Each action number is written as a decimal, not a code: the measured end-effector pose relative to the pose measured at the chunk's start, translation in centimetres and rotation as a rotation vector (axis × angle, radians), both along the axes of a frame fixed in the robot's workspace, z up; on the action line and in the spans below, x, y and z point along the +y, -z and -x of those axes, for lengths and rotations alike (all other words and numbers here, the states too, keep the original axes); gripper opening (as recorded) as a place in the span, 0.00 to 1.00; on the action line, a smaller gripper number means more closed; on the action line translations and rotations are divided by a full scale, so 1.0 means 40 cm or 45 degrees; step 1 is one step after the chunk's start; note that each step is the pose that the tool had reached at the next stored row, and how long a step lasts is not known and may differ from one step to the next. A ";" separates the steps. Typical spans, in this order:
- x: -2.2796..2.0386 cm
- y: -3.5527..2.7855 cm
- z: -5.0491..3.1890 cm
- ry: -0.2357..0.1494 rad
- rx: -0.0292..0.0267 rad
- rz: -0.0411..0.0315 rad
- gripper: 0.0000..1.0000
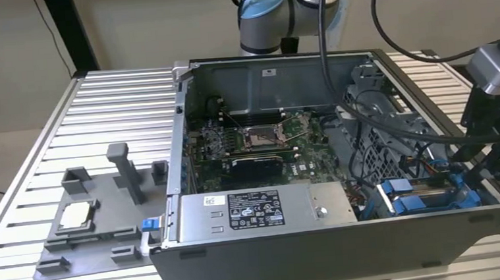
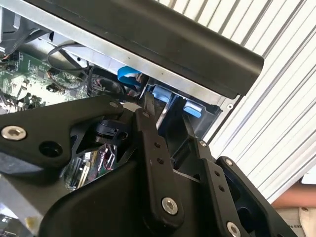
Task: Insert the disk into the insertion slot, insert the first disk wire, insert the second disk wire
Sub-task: 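Insert the second disk wire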
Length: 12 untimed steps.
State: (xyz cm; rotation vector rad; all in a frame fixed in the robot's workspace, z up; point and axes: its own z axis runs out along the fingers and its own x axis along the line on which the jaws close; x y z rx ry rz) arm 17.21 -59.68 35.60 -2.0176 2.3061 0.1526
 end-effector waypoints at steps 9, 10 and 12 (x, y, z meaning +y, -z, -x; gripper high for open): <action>0.001 0.009 -0.002 0.017 0.0098 -0.0160 1.00; 0.001 0.009 -0.002 0.017 0.0098 -0.0175 1.00; 0.001 0.010 -0.003 0.017 0.0100 -0.0200 1.00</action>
